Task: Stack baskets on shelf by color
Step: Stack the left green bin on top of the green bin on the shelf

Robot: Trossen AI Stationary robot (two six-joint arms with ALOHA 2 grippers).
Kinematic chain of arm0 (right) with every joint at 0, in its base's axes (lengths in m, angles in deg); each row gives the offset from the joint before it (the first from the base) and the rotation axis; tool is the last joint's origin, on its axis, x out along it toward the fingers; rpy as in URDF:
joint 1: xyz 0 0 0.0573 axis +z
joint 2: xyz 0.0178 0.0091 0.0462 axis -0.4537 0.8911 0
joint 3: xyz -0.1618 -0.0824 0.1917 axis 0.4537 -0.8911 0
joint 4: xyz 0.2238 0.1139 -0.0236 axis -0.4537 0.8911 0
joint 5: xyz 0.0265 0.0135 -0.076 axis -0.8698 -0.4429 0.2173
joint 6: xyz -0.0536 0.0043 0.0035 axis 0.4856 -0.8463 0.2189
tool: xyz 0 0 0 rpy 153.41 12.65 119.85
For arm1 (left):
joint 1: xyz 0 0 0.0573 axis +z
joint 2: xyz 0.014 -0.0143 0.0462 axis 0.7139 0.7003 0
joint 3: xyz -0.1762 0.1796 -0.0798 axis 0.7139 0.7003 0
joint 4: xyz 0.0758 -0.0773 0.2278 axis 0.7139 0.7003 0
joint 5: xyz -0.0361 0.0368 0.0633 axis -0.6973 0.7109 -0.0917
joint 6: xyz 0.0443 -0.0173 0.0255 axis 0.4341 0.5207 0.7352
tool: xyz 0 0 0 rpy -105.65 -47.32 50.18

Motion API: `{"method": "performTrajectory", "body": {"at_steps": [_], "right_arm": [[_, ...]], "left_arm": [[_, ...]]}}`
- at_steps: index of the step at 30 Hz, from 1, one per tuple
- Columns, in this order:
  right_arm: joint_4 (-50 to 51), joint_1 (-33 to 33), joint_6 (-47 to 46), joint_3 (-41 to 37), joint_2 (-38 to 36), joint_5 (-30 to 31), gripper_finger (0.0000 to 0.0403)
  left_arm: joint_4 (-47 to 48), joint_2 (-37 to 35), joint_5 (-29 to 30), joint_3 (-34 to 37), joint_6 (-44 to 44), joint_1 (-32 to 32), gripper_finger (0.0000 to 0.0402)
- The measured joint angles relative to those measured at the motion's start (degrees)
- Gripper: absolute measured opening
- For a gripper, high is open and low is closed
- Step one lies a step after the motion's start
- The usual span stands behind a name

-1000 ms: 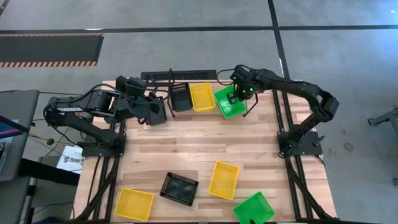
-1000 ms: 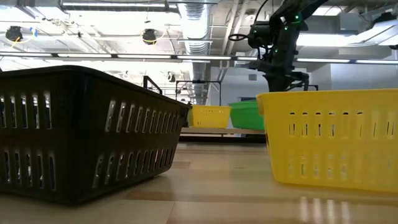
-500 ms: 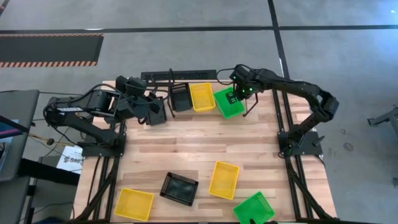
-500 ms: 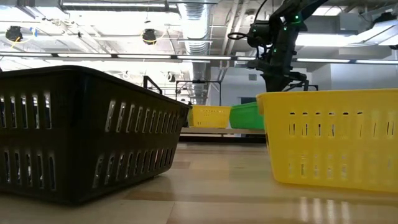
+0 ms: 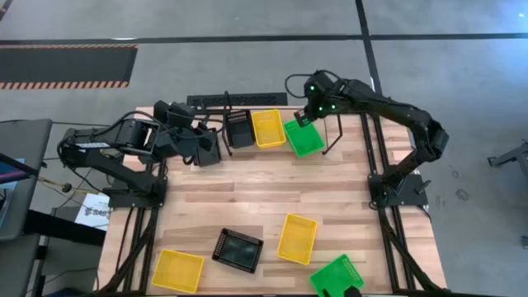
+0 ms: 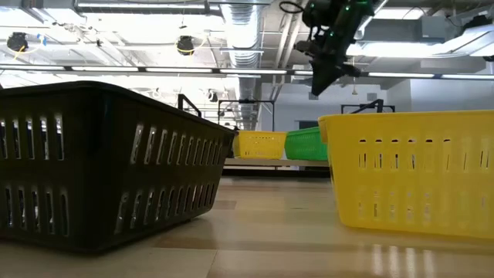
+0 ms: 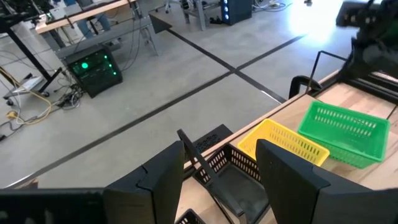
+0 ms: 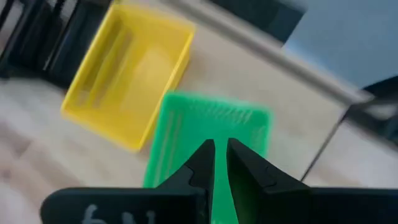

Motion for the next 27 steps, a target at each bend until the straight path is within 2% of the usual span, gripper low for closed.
{"method": "performTrajectory", "body": {"at_steps": [4, 9, 18, 27], "right_arm": [[0.1, 0.2, 0.5, -2.4, 1.1, -3.0, 0.0060], [-0.6, 0.6, 4.5, -2.9, 5.0, -5.9, 0.0009], [-5.2, 1.8, 7.1, -2.9, 14.6, -8.7, 0.0004], [-6.2, -1.5, 9.4, -0.5, 15.8, -6.6, 0.0002]], "left_arm": [[0.0, 0.0, 0.0, 0.0, 0.0, 0.0, 0.0189], [0.0, 0.0, 0.0, 0.0, 0.0, 0.0, 0.0189], [0.0, 0.0, -0.2, 0.0, -0.7, 0.0, 0.0189], [0.0, 0.0, -0.2, 0.0, -1.3, 0.0, 0.0189]]}}
